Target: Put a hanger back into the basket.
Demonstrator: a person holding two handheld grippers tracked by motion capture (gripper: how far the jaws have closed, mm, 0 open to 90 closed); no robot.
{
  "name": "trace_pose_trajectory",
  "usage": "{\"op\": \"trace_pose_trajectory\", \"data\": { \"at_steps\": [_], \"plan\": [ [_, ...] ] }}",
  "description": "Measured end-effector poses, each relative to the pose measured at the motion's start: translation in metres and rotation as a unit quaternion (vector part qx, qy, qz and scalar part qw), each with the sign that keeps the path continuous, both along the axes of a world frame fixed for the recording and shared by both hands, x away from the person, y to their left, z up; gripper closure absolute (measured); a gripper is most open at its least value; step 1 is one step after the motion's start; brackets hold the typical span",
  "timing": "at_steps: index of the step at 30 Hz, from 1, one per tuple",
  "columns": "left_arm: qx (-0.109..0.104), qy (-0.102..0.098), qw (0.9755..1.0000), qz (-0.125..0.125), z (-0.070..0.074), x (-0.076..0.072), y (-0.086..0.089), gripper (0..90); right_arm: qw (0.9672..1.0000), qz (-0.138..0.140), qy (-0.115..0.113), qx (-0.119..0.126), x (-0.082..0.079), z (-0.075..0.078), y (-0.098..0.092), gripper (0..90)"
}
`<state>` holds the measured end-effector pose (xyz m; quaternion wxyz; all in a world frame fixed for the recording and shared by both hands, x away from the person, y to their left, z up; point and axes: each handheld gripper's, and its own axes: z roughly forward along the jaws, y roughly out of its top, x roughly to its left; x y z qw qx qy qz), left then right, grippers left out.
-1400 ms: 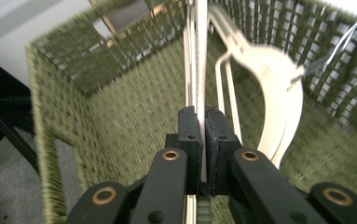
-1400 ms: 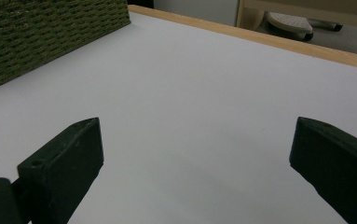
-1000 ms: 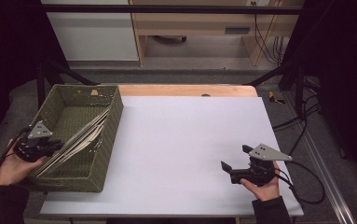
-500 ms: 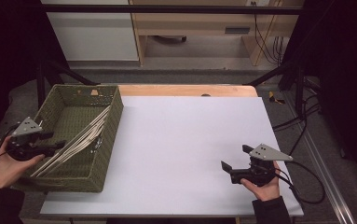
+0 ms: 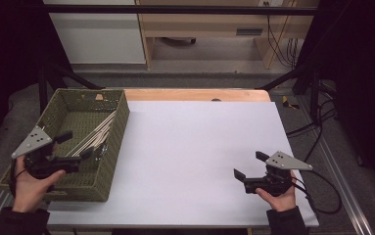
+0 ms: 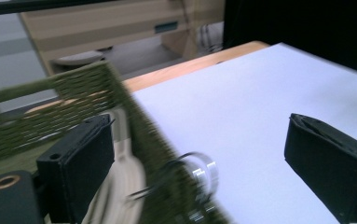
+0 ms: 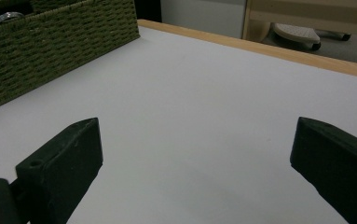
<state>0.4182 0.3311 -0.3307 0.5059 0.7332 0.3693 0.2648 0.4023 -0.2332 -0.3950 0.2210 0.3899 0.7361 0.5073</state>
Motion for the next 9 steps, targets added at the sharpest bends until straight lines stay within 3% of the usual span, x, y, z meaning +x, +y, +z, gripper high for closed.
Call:
{"op": "trace_pose_trajectory", "data": {
  "at_steps": [3, 9],
  "plan": [
    [-0.013, -0.01, 0.9998, -0.014, -0.009, -0.004, -0.022, 6.8, 1.0, 0.004, -0.004, 0.004, -0.001, 0.001, -0.002, 3.4],
    [-0.037, -0.009, 0.9988, -0.031, -0.023, -0.007, -0.045, 6.1, 0.9999, 0.01, -0.005, 0.011, -0.001, 0.001, -0.005, 3.5]
  ]
}}
